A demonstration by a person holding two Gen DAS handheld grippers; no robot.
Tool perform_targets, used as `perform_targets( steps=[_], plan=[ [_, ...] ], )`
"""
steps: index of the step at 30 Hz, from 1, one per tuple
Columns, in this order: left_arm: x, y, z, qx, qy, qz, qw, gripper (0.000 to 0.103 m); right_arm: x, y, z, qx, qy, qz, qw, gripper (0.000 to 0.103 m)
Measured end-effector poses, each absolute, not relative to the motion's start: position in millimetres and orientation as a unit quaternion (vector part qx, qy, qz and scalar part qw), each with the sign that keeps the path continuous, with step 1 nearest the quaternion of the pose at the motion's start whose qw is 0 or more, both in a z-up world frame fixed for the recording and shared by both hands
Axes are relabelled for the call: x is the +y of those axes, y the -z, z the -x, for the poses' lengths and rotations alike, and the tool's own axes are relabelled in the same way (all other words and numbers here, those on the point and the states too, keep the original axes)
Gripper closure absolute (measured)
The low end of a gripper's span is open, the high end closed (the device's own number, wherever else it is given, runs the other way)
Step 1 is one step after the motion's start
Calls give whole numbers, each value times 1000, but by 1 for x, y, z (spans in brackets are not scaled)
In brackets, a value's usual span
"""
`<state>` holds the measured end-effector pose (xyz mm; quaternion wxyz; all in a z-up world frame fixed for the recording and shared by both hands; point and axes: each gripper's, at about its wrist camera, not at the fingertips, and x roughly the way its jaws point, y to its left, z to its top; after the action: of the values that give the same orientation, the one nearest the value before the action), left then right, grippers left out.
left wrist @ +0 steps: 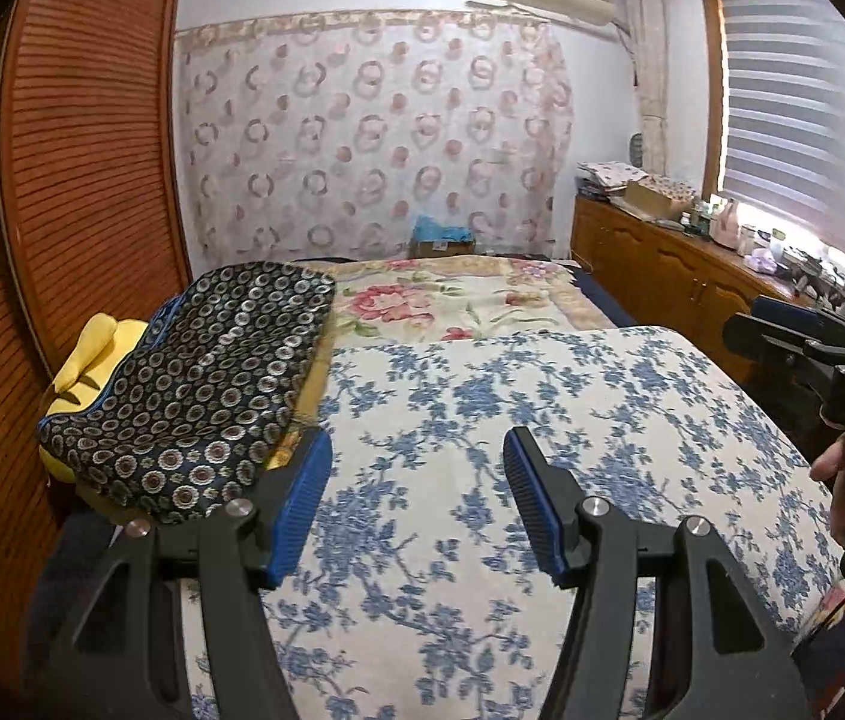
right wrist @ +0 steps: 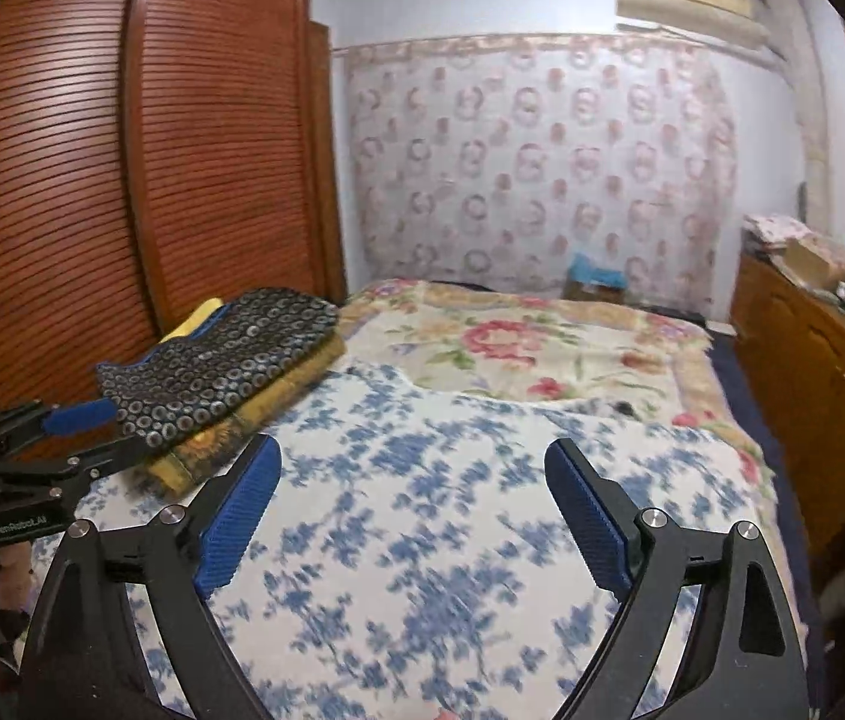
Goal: Fold small clothes
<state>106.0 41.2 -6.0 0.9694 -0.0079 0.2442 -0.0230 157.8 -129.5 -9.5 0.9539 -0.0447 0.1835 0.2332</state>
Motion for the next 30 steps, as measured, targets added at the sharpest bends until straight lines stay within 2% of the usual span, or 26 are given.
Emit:
perform_targets(
  steps=[15,30],
  plan=[
    [11,-36,-85,206,29,-7,978,43,-189,-10,-101,147,-158,4,976,11],
    [9,-41,-79,202,21,-9,979,43,-194,-14,-93,138,-148,6,979,11]
  ],
)
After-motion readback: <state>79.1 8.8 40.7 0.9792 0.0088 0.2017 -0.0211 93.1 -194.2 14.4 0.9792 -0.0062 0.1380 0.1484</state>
